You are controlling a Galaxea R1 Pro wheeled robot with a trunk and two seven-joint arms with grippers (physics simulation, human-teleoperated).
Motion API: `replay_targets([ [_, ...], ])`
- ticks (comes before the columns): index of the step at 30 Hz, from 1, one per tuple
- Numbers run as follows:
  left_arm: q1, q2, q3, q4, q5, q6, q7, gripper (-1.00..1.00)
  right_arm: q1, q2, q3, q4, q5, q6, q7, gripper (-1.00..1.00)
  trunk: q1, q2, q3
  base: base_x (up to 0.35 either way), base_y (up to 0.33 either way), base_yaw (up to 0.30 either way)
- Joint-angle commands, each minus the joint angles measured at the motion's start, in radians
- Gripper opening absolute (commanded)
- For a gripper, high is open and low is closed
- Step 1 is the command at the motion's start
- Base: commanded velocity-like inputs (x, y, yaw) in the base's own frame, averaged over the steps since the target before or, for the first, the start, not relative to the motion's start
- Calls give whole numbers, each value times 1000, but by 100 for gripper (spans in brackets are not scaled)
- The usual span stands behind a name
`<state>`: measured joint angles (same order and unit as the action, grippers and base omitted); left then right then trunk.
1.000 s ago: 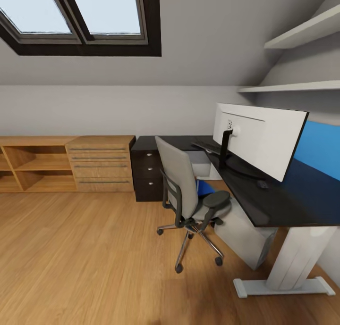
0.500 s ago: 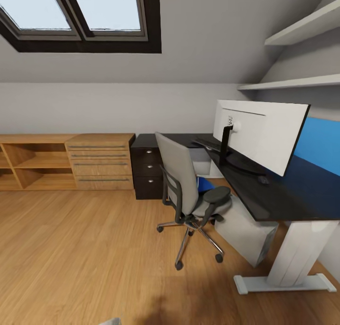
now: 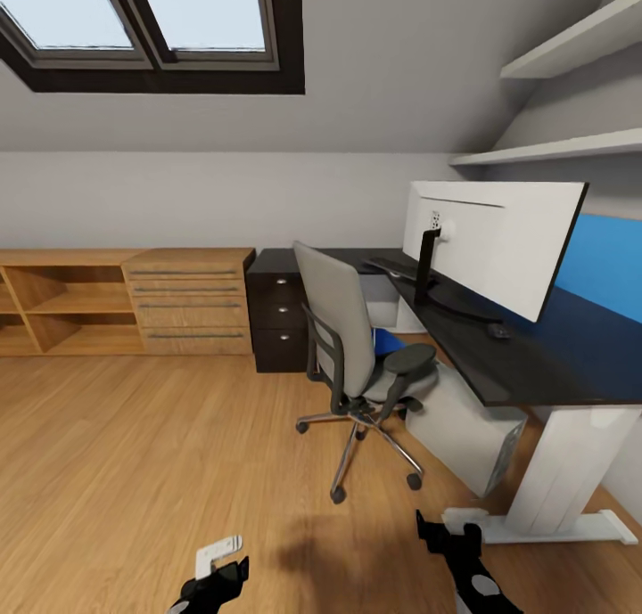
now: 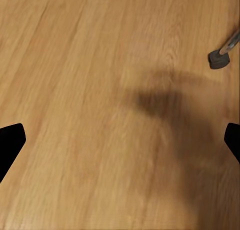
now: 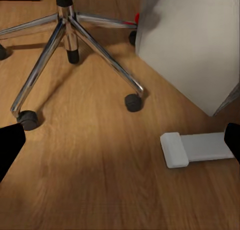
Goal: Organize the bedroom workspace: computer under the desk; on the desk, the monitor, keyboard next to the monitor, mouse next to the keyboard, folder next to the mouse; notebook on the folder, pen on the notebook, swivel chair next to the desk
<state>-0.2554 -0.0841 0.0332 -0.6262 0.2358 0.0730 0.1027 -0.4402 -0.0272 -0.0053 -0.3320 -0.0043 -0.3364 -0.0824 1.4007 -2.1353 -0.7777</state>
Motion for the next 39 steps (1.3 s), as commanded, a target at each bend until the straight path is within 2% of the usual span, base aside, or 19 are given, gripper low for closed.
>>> replay_targets([
  [1, -2, -1, 2, -4, 8, 6, 1, 100, -38, 0, -2, 22, -2, 0, -2, 100, 4, -8, -4, 0, 0, 0],
  [6, -4, 0, 4, -2, 10, 0, 0, 100, -117, 0, -3, 49, -9, -1, -19, 100, 23, -43, -20, 0, 0, 0],
  [12, -5, 0, 3, 0, 8, -37, -3, 100, -177, 0, -4, 55, -12, -22, -44, 100, 46, -85, -39, 0, 0, 0],
  [16, -5, 1, 2, 0, 7, -50, -4, 100, -187, 1, -5, 45, -13, -59, -49, 100, 61, -113, -51, 0, 0, 0],
  [21, -5, 1, 2, 0, 8, -53, -4, 100, -206, 2, -7, 34, -17, -67, -64, 100, 80, -148, -67, 0, 0, 0],
  [27, -5, 1, 2, 5, 8, -54, -3, 100, -271, 3, -8, 30, -45, -3, -110, 100, 103, -190, -86, 0, 0, 0],
  [32, -5, 1, 2, 21, 8, -55, -3, 100, -282, 4, -7, 29, -50, 12, -115, 100, 123, -225, -101, 0, 0, 0],
  [39, -5, 0, 1, 50, 8, -59, -5, 100, -285, 0, -3, 33, -46, -25, -111, 100, 149, -274, -123, 0, 0, 0],
])
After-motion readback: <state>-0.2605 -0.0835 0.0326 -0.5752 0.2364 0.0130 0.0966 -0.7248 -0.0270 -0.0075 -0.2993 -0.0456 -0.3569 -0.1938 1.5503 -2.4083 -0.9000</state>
